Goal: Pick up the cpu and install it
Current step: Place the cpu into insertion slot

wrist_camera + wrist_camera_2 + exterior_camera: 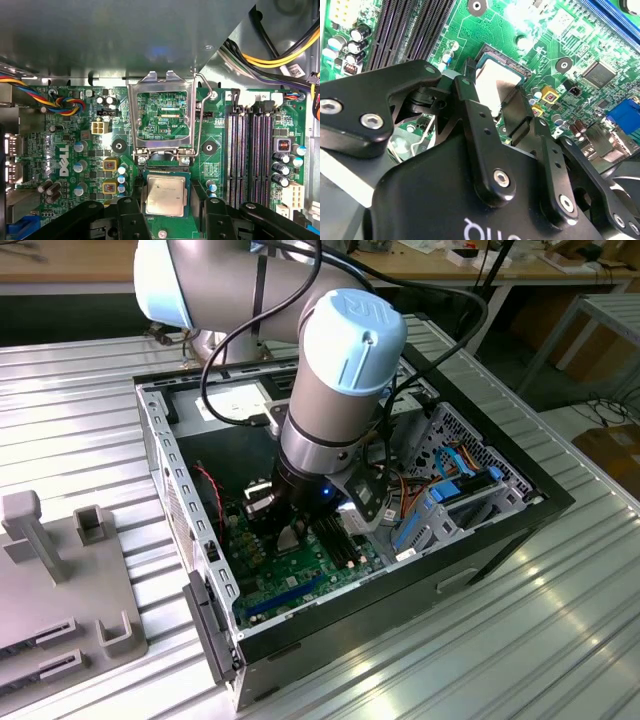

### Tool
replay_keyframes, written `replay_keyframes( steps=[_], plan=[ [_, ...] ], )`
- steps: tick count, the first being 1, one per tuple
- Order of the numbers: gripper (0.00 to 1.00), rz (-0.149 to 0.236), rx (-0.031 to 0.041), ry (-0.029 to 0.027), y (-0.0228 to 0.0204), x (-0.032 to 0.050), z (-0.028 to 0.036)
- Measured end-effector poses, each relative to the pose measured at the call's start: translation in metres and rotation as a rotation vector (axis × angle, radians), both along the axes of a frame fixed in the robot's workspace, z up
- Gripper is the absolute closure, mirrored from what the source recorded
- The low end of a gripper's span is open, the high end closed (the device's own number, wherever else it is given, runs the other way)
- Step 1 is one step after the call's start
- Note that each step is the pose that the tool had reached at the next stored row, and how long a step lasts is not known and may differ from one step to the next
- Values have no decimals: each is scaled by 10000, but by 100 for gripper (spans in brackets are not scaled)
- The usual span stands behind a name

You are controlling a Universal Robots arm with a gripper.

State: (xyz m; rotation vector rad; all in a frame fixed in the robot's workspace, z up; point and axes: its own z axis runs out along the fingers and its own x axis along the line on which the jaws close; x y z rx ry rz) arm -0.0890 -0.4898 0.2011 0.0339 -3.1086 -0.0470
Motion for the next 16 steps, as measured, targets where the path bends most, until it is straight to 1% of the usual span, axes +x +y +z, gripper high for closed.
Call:
replay_keyframes(
  steps=[7,16],
  plan=[
    [53,13,4,0,0,-2,-17],
    [53,32,6,0,-2,-3,-11]
  ],
)
